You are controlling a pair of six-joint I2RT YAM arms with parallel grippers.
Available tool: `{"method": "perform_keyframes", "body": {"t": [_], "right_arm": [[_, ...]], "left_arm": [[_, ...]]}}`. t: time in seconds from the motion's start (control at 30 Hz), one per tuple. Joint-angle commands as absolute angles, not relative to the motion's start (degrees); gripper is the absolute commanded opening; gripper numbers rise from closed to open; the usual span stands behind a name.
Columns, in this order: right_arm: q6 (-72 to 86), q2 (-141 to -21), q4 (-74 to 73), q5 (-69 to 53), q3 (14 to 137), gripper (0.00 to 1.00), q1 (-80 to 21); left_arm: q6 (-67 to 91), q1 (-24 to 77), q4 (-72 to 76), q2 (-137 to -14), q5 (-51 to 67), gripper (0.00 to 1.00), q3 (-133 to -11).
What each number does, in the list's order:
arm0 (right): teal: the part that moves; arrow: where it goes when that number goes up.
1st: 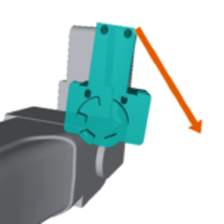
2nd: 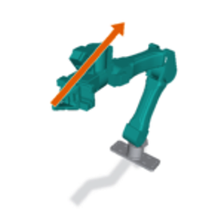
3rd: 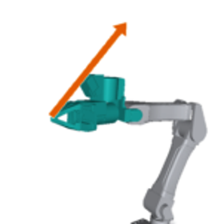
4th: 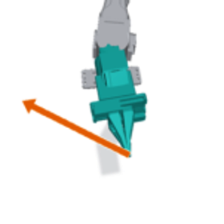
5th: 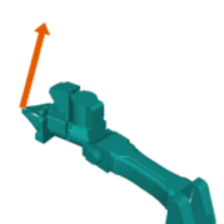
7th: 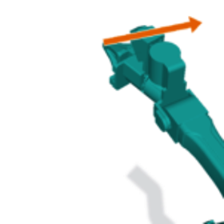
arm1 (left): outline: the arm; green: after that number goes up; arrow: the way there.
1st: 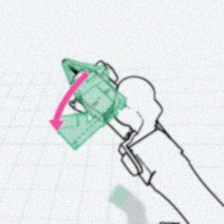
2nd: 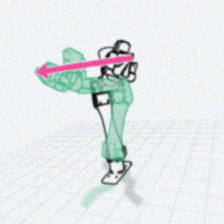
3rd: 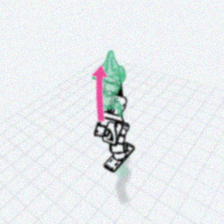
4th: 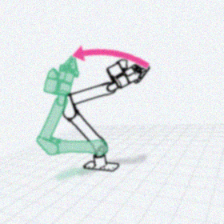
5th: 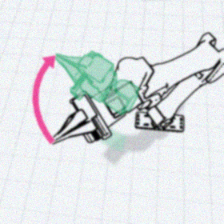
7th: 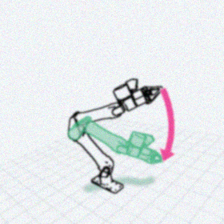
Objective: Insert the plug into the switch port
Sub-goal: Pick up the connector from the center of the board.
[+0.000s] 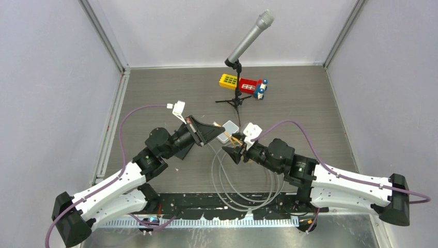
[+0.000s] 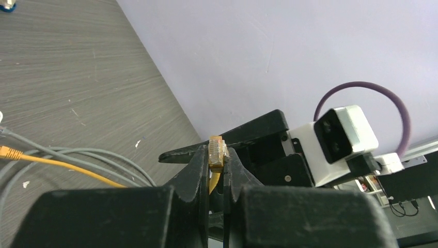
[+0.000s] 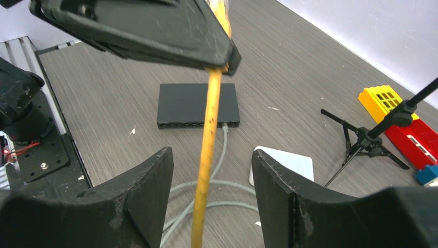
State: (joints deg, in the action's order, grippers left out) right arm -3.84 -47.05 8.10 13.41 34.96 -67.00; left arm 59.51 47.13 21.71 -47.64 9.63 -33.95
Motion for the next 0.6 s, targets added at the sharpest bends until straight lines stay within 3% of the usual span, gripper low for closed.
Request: {"method": "perform_keyframes", "body": {"t": [0.0,0.3,0.57], "right_arm": [[-6.6,-48.4,13.3,12.5,39.6,0.61,-67.2],[-7.8,-48.3,14.4,11.9,40.4,0.55,-67.1],[-7.6,-49.4,19.4,13.2,38.3,0.42,-66.9]], "left_arm": [[58.3,47.9,21.8,-46.8,7.1,0.0,-34.3],[58.3,48.3,21.8,-47.0,6.8,0.0,-34.2],[58.7,48.5,21.8,-46.5,6.5,0.0,-33.8]]}}
